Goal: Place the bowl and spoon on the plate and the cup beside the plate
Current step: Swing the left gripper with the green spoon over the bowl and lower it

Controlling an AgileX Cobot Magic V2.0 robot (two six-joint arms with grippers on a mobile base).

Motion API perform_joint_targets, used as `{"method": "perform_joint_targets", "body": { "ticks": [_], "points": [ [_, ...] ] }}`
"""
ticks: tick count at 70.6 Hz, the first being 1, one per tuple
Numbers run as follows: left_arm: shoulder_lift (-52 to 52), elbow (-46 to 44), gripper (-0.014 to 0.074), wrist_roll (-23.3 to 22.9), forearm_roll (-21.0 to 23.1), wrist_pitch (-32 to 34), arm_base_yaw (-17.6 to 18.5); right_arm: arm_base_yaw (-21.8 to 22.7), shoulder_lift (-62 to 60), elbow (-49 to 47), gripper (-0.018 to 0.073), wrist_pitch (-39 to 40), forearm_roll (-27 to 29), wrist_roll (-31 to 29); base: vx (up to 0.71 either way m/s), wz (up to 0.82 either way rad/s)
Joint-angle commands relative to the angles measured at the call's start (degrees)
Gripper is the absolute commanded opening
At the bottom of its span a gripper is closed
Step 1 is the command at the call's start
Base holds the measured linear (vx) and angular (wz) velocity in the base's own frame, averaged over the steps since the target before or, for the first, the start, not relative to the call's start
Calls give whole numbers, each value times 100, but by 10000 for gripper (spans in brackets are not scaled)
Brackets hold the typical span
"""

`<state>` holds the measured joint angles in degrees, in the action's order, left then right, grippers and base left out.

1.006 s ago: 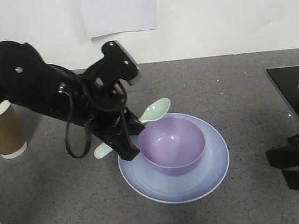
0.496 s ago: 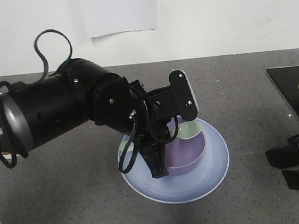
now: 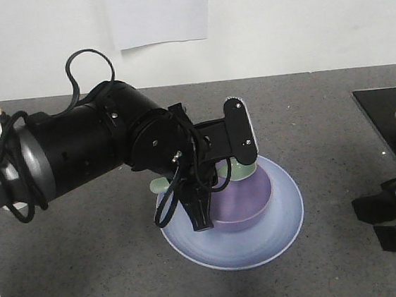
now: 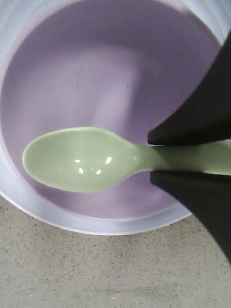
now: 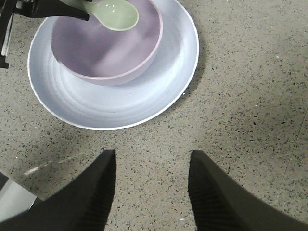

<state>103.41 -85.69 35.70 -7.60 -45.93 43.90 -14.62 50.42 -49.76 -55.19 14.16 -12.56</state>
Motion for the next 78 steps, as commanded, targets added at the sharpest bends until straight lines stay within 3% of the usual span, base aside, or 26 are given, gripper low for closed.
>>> {"method": "perform_joint_targets", "body": {
  "ticks": [1,54,78],
  "points": [
    [-267,-188,111,-75,85,146,34,7,-49,-148,342,279,46,-28,0,0],
    [-267,-188,124,-74,92,-162,34,7,-49,-148,342,279,46,-28,0,0],
    [-190,-188,204,-80,103,-188,34,7,-49,-148,342,279,46,-28,0,0]
  ]
}}
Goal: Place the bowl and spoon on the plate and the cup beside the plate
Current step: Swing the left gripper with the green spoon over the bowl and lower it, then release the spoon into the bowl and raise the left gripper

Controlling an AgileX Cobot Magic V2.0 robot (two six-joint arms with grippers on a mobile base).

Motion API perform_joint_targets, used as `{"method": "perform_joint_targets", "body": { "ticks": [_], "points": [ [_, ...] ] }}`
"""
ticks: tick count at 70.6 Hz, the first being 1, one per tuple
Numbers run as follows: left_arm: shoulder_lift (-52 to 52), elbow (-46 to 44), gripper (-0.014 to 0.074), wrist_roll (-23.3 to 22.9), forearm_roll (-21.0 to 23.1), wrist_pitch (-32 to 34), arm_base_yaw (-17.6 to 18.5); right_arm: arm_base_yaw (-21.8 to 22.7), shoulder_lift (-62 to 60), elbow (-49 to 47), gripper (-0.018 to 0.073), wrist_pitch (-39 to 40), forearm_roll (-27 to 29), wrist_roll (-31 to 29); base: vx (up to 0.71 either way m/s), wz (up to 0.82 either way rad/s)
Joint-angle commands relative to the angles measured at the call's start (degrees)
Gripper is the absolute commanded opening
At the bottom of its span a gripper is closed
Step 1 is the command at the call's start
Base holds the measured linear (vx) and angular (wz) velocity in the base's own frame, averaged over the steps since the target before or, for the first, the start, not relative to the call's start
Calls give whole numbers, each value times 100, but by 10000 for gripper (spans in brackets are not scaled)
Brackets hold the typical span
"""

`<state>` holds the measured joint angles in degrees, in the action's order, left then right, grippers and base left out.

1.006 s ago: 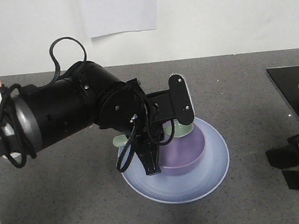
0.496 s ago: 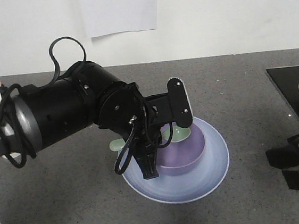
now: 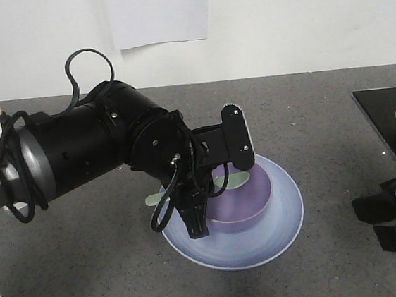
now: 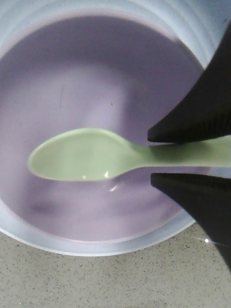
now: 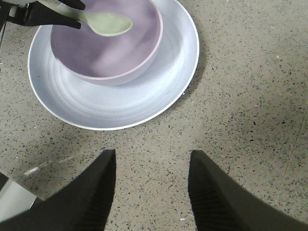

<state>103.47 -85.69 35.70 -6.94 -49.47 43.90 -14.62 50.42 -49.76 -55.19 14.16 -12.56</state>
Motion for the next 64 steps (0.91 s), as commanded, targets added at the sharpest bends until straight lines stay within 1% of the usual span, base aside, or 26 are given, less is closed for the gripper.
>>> {"method": "perform_joint_targets", "body": {
  "ticks": [1,15,29,40,44,48,54,60,64],
  "points": [
    [-173,-188,208,-80,37,166,34,7,-49,-148,342,279,46,-28,0,0],
    [-102,-188,252,-111,29,206,34,7,-49,-148,342,279,46,-28,0,0],
    [-223,-188,255,-255,29,245,34,7,-49,-148,342,279,46,-28,0,0],
    [-490,-188,255,-727,24,224,8,7,-49,-148,342,279,46,-28,0,0],
    [-662,-188,255,-891,30,182,-69,7,-49,-148,342,279,46,-28,0,0],
    [-845,-188,255,-1043,30,157,-183,7,-49,-148,342,279,46,-28,0,0],
    [-1139,-188,255,-1339,30,99,-465,7,-49,-148,342,279,46,-28,0,0],
    [-1402,-188,255,-1633,30,-10,-861,7,-49,-148,342,279,46,-28,0,0],
    [-1573,-188,255,-1755,30,-130,-1211,7,-49,-148,342,279,46,-28,0,0]
  ]
}}
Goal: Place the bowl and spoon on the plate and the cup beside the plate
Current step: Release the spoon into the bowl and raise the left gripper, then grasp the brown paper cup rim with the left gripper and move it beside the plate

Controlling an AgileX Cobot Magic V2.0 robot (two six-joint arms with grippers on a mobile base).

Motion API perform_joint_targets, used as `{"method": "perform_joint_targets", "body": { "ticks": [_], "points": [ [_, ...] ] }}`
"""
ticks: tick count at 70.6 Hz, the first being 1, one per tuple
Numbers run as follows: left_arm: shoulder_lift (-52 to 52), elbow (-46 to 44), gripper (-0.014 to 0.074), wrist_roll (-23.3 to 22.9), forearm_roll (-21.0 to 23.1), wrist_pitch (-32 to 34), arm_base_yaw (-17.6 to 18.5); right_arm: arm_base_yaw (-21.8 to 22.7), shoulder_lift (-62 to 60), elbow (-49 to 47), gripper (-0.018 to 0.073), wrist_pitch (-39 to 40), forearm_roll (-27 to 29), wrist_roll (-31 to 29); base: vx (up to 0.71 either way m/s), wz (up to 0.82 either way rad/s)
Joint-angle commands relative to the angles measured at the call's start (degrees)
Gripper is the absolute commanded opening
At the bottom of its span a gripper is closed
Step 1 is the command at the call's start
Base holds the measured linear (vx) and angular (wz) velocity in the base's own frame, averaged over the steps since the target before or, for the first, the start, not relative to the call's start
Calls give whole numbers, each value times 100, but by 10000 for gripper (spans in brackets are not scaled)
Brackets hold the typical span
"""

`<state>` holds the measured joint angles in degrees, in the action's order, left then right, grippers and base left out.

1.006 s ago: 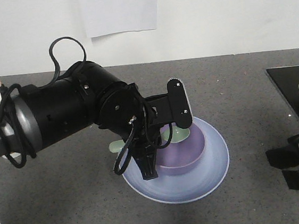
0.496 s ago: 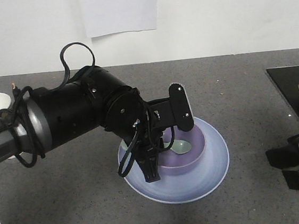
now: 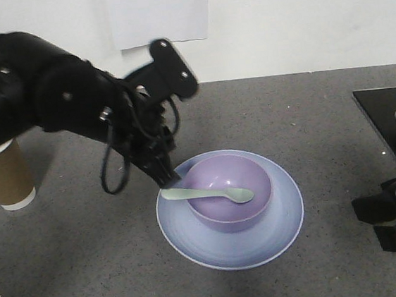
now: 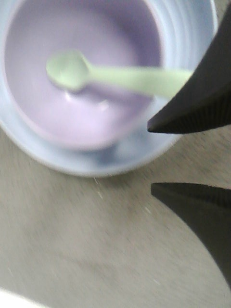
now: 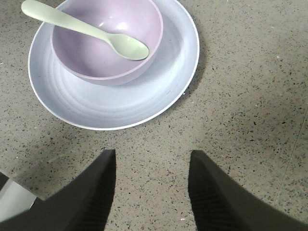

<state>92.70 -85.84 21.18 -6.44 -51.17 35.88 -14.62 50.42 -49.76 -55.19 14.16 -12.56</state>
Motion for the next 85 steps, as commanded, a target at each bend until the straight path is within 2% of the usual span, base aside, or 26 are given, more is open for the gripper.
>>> {"method": "perform_joint_targets", "body": {
  "ticks": [1,18,36,48,57,64,85],
  "points": [
    [-527,-172,255,-330,-19,13,-493,7,-49,-148,342,279,46,-28,0,0],
    [-797,-172,264,-777,9,-330,-2057,7,-49,-148,342,279,46,-28,0,0],
    [-797,-172,342,-726,644,-192,-3603,7,-49,-148,342,279,46,-28,0,0],
    [-752,-172,343,-726,908,-140,-4360,7,-49,-148,342,279,46,-28,0,0],
    [-570,-172,343,-704,1250,-128,-4676,7,-49,-148,342,279,46,-28,0,0],
    [-340,-172,343,-650,1485,-56,-4731,7,-49,-148,342,279,46,-28,0,0],
    [283,-172,341,-668,1484,85,-4731,7,-49,-148,342,279,46,-28,0,0]
  ]
}}
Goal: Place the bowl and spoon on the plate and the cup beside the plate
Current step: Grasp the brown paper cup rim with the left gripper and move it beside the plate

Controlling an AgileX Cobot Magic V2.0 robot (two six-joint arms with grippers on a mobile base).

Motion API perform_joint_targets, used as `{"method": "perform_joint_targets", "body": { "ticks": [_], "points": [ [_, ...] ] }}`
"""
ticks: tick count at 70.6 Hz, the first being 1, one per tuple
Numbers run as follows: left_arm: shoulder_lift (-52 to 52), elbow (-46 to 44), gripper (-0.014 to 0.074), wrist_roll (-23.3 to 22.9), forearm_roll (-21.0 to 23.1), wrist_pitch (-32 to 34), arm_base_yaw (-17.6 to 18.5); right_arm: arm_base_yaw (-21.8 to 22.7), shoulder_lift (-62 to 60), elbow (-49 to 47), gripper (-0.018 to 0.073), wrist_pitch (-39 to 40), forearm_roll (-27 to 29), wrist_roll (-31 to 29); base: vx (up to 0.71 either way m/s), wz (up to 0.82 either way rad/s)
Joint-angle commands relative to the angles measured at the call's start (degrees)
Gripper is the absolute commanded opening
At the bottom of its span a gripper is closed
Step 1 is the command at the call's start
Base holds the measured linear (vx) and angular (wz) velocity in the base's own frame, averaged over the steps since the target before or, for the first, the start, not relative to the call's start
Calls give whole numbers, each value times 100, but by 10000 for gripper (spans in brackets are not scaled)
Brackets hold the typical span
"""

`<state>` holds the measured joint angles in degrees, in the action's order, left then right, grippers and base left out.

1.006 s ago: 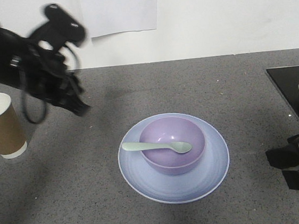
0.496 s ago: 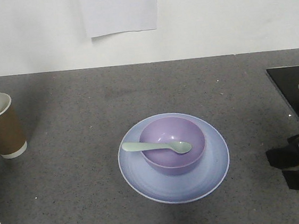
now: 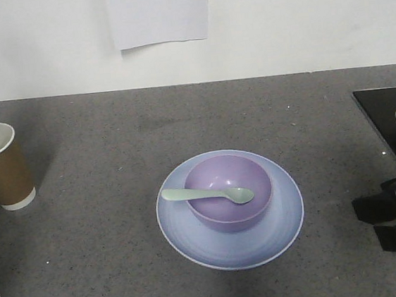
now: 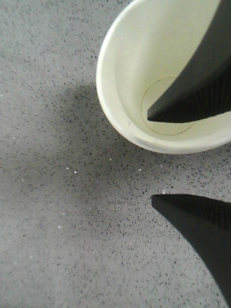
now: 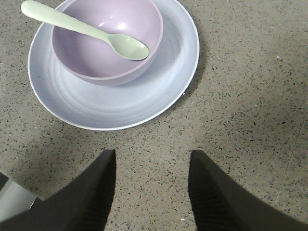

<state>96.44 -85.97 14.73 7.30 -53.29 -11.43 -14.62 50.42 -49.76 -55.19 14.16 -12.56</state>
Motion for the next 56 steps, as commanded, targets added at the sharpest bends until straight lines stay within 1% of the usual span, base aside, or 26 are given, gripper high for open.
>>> {"method": "perform_joint_targets", "body": {
  "ticks": [1,7,10,22,35,49,54,56],
  "points": [
    [-80,-160,341,-23,109,296,1,7,-49,-148,342,279,46,-28,0,0],
    [-26,-160,325,-23,109,291,1,7,-49,-148,342,279,46,-28,0,0],
    [-11,-160,298,-23,109,274,1,7,-49,-148,342,279,46,-28,0,0],
    [-17,-160,136,-18,109,267,1,7,-49,-148,342,279,46,-28,0,0],
    [-17,-160,-8,-18,109,229,1,7,-49,-148,342,279,46,-28,0,0],
    [-168,-160,-8,-18,125,-62,26,7,-49,-148,342,279,46,-28,0,0],
    [-343,-160,-8,-18,300,-278,25,7,-49,-148,342,279,46,-28,0,0],
    [-427,-160,-8,27,437,-358,25,7,-49,-148,342,279,46,-28,0,0]
  ]
}}
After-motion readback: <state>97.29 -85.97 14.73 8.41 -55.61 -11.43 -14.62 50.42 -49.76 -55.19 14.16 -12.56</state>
